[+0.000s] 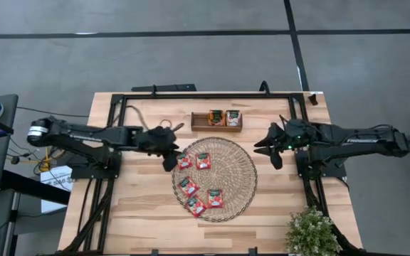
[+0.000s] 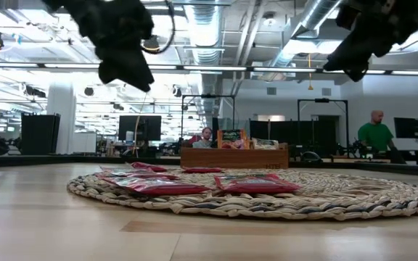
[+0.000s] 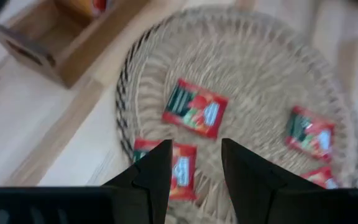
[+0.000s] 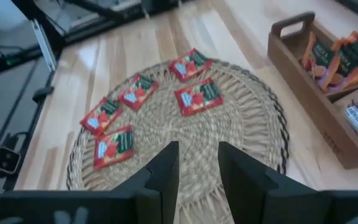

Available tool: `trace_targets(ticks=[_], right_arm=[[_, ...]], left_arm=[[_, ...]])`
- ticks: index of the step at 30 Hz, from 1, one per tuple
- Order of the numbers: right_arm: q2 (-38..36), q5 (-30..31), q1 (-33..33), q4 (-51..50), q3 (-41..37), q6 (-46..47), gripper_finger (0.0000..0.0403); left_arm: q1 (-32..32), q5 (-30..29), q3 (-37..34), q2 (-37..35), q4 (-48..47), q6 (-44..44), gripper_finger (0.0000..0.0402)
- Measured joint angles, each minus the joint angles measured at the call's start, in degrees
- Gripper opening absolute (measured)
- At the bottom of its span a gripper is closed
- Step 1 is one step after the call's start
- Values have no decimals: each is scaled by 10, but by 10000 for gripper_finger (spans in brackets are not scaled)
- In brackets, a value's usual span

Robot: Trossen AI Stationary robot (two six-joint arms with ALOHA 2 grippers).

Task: Pick & Place Tea
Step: Put the red tea bag into the left slot of the wooden organizer

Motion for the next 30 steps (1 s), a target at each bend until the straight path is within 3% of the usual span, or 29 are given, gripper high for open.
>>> trace_targets(ticks=[6,13,22,30], right_arm=[[-73,1,-9,32,-44,0,103],[-197,17,-9,32,-96,23,103],[-338,29,-7,29,-151,74,103],[-392,32,-8,28,-170,72,103]], left_arm=[[0,0,122,121,-142,0,131],[1,0,205,214,-201,1,131],[2,0,234,260,-250,2,131],[2,-10,234,260,-257,-21,131]])
